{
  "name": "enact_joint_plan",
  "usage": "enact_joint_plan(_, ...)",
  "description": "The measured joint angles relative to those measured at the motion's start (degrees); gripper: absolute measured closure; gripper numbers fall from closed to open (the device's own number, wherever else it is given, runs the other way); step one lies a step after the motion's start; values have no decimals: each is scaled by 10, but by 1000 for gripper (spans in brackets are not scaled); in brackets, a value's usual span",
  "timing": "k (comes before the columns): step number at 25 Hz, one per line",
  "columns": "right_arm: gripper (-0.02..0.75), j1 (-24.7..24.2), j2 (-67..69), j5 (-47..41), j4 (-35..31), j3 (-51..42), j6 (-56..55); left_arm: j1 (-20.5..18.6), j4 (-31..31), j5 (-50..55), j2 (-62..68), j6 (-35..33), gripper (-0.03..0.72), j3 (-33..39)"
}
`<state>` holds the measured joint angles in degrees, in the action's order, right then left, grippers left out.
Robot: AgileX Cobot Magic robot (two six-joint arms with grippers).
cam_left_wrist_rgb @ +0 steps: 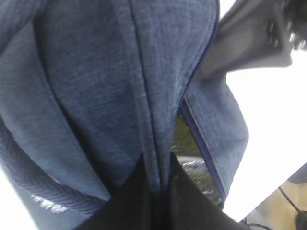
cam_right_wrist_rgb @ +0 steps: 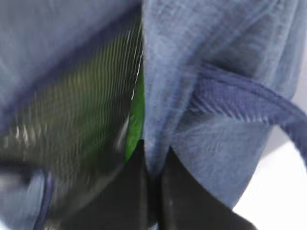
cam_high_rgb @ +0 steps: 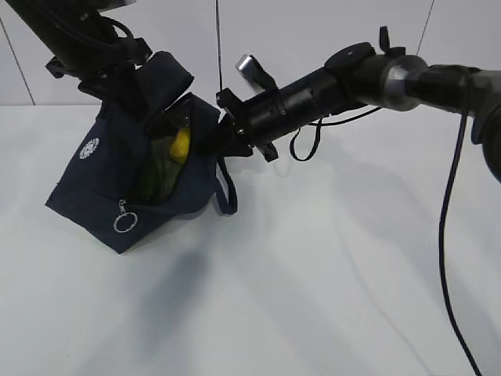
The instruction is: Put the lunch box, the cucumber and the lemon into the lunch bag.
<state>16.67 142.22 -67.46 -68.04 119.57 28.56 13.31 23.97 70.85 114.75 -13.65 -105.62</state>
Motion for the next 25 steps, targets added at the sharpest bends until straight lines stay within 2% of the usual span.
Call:
enact_joint_plan(5, 735, -30, -27, -15, 2, 12, -16, 29, -3, 0, 0, 0, 686, -27)
enact_joint_plan(8, 735, -47, -50, -19, 28, 15, -33, 54, 4, 0, 0, 0, 686, -37)
enact_joint_plan(15, 736, -71, -111, -32, 161, 16, -78, 74, 83, 0, 1, 1, 686, -38)
enact_joint_plan(23, 736, -79, -166, -45, 333, 16, -135, 118, 135, -40, 25, 1, 686, -39)
enact_joint_plan(25, 736, -79, -168, -46, 357, 16, -144, 126, 150, -52, 40, 1, 686, -39)
